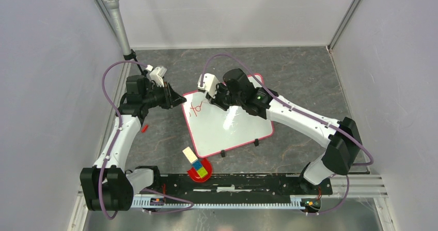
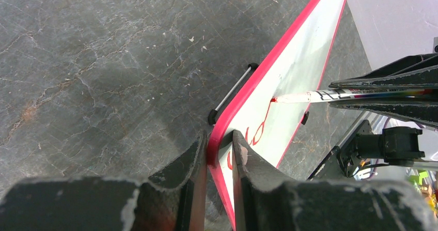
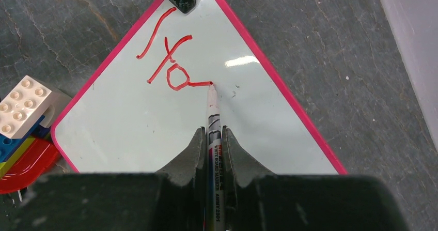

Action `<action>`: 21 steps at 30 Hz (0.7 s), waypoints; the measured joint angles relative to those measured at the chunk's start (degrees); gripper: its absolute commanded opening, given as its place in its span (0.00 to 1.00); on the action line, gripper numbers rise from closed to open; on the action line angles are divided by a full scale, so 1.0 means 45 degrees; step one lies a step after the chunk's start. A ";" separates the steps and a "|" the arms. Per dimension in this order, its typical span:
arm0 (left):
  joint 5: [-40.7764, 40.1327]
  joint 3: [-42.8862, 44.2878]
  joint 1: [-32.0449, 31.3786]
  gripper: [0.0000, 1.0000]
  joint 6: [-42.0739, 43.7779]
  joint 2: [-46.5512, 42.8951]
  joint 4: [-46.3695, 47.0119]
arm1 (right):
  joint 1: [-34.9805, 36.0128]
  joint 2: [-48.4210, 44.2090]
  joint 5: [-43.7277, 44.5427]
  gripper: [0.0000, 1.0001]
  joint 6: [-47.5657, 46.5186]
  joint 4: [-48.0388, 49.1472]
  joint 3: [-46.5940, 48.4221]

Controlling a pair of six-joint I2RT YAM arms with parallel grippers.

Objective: Write a sentence on the whiteboard

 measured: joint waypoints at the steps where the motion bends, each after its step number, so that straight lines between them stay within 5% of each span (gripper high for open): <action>1: 0.0000 -0.0005 0.0000 0.07 0.0000 0.0000 0.0000 | 0.0000 0.0000 0.0000 0.00 0.0000 -0.0005 0.0000; 21: -0.0097 -0.0005 0.0000 0.07 0.0000 0.0000 -0.0034 | 0.0316 -0.0525 -0.0622 0.00 0.0146 0.0097 -0.1472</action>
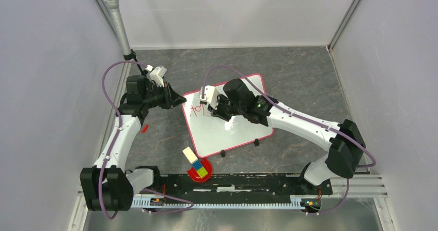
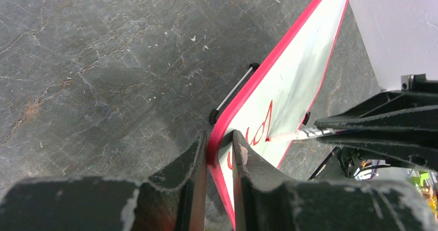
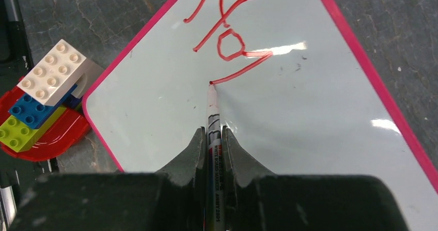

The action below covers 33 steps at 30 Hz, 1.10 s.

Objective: Write a sentence on the whiteboard

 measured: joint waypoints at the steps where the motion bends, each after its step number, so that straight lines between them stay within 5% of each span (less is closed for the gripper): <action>1: 0.0000 0.0000 0.0000 0.07 0.0000 0.0000 0.0000 | 0.0087 -0.0010 -0.0024 0.00 0.0015 -0.0005 -0.0102; 33: 0.0024 0.0000 0.0000 0.07 0.0000 -0.0015 0.0000 | -0.0291 0.0063 0.0146 0.00 0.0223 -0.0107 0.0665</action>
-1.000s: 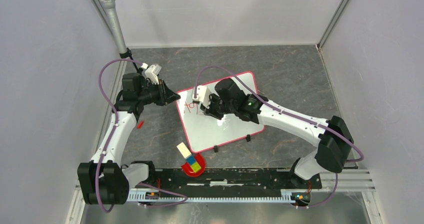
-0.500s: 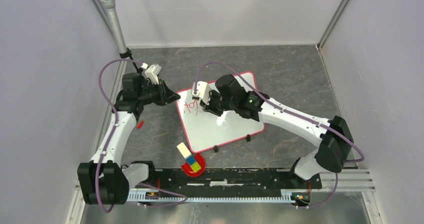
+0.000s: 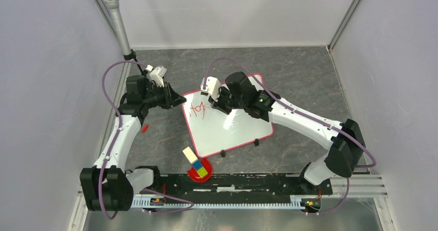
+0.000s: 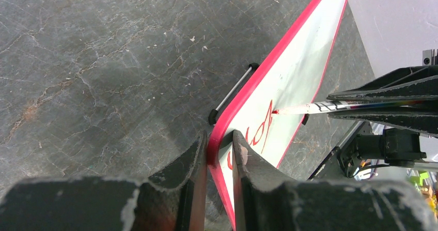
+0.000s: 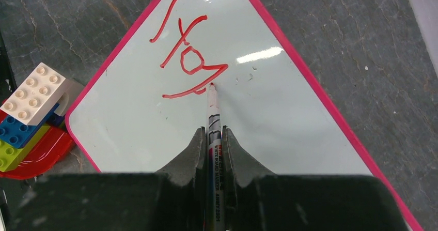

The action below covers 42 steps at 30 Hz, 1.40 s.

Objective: Write a sentence on the whiteboard

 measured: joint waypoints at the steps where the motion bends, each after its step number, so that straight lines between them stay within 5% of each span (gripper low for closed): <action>1: 0.0000 0.0000 0.0000 0.07 0.0000 0.0000 0.0000 | -0.0005 0.0010 0.0005 0.00 0.0010 0.0000 0.0039; 42: -0.0034 0.0000 0.0000 0.07 0.0000 0.0000 -0.0034 | 0.0131 -0.0078 -0.0340 0.00 0.0160 0.0204 -0.0631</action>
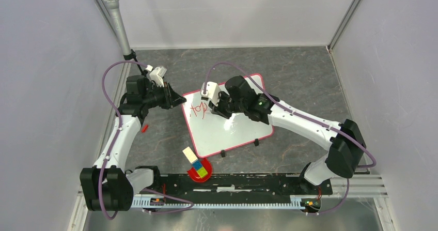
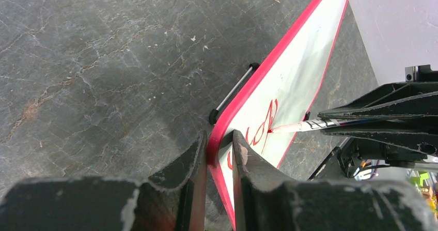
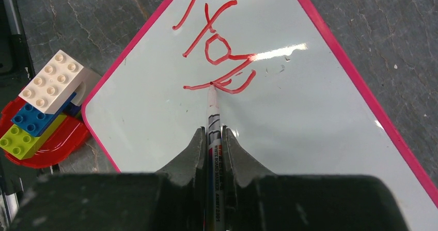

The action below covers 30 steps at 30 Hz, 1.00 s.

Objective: Write a sentence on the whiteboard

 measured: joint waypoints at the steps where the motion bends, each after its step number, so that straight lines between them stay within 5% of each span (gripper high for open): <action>1: 0.0000 0.0000 0.0000 0.07 0.0000 0.0000 0.0005 | 0.0000 0.0000 -0.0029 0.00 0.0000 0.0005 0.0000; 30: 0.0000 0.0000 0.0000 0.07 0.0000 0.0000 0.0005 | -0.0588 -0.0539 0.0345 0.00 -0.0287 -0.0029 -0.0102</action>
